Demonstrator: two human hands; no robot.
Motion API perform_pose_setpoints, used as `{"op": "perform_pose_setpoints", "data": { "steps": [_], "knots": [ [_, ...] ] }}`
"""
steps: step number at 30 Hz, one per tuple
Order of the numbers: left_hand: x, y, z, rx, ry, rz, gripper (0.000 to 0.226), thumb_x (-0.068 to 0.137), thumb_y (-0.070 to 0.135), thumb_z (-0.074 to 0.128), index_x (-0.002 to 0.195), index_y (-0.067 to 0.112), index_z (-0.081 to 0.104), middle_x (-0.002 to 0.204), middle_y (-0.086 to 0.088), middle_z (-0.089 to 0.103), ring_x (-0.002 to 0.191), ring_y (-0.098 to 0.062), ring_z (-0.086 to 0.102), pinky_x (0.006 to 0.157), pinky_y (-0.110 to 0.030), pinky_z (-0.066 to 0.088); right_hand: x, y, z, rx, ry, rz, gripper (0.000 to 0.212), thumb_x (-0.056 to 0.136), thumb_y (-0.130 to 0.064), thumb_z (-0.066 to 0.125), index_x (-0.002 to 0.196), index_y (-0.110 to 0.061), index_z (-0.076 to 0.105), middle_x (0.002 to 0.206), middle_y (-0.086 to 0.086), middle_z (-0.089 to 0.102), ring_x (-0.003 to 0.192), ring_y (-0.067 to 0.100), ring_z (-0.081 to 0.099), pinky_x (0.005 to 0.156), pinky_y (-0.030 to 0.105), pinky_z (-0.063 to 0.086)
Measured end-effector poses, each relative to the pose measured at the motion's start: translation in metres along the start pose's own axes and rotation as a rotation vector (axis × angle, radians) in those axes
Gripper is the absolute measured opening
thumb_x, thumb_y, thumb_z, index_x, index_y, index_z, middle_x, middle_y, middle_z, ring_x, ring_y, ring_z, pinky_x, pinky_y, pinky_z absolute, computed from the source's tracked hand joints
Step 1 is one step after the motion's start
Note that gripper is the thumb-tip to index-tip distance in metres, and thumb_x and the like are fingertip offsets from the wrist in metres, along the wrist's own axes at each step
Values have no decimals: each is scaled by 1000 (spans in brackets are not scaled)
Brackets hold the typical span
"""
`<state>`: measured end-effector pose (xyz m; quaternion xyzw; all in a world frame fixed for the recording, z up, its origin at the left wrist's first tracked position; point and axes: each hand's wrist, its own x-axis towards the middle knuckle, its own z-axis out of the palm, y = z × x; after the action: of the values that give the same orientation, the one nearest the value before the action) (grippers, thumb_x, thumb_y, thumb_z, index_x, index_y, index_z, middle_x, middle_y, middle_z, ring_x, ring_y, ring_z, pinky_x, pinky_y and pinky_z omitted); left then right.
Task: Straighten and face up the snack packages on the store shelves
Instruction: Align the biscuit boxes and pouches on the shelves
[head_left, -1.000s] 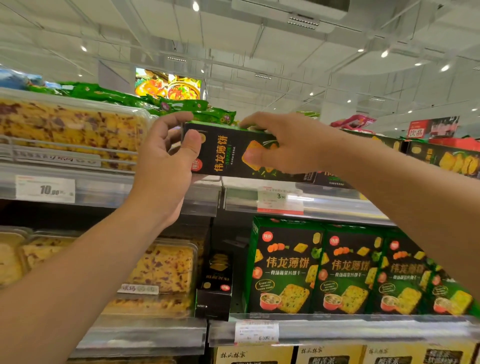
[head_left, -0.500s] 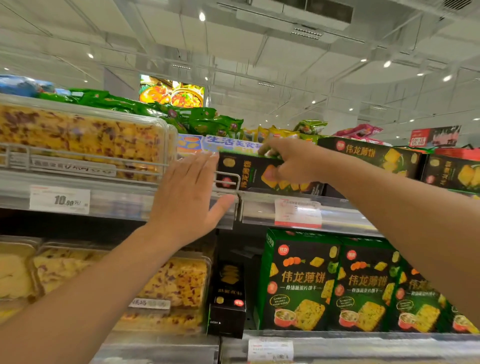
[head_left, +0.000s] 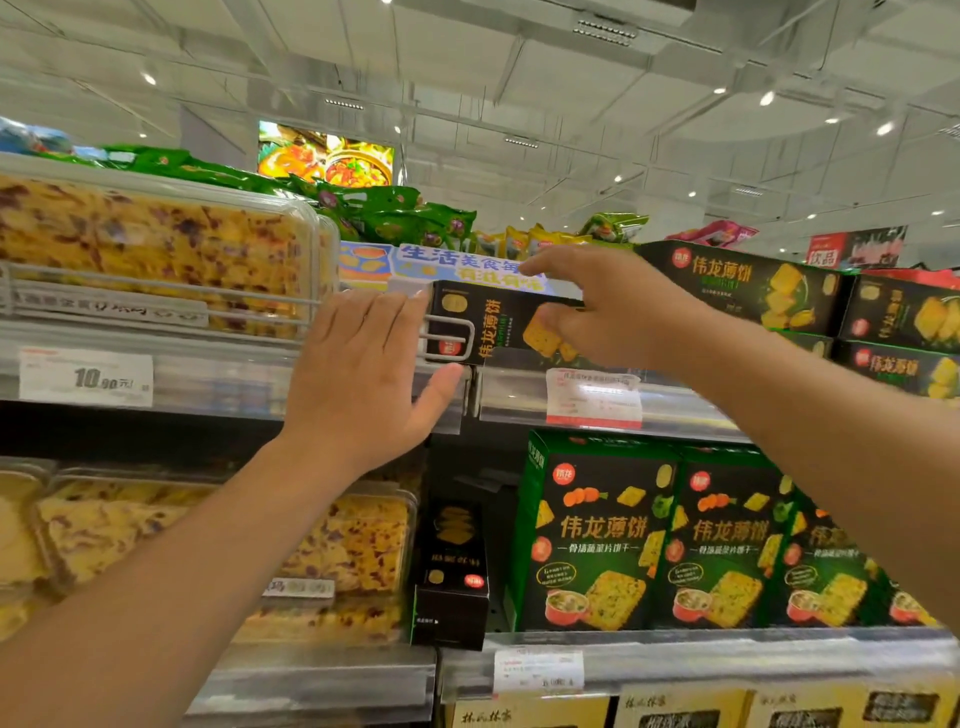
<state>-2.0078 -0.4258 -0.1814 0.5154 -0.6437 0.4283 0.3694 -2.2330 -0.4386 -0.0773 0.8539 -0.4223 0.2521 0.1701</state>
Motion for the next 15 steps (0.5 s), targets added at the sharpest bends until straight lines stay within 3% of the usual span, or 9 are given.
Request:
{"op": "perform_pose_setpoints", "data": {
  "steps": [1,3,6,11,15],
  "knots": [
    [0,0,1,2,10,0,67,92,54,42,129,-1,51,117,-18,58,108,-38,51,96,-48,37,-14,-7,4,-11,161,-124,32,93,-17,57,125,-21,61,129,3,61,117,22,54,98,44,45],
    [0,1,3,14,41,5,64,92,53,44,126,-1,52,115,-19,57,106,-38,51,95,-49,37,-48,-24,21,-46,333,-354,20,86,-9,55,98,-14,70,99,4,70,97,25,61,86,47,48],
    [0,1,5,17,62,4,63,93,53,40,124,0,51,114,-19,56,106,-38,49,94,-49,36,-94,-45,60,6,239,-518,19,84,-10,52,89,-11,70,84,2,69,81,22,59,76,41,47],
    [-1,2,6,7,126,12,58,93,51,40,119,1,54,112,-18,56,104,-37,47,91,-46,34,-128,-58,135,89,-66,-429,32,86,-23,58,117,-17,64,119,-1,65,112,17,55,95,37,47],
    [-1,2,6,-7,123,19,58,94,51,39,119,1,55,112,-17,57,105,-37,48,93,-46,35,-133,-52,186,18,-292,-222,78,85,-41,65,149,-22,25,152,2,33,136,23,30,113,38,30]
  ]
}}
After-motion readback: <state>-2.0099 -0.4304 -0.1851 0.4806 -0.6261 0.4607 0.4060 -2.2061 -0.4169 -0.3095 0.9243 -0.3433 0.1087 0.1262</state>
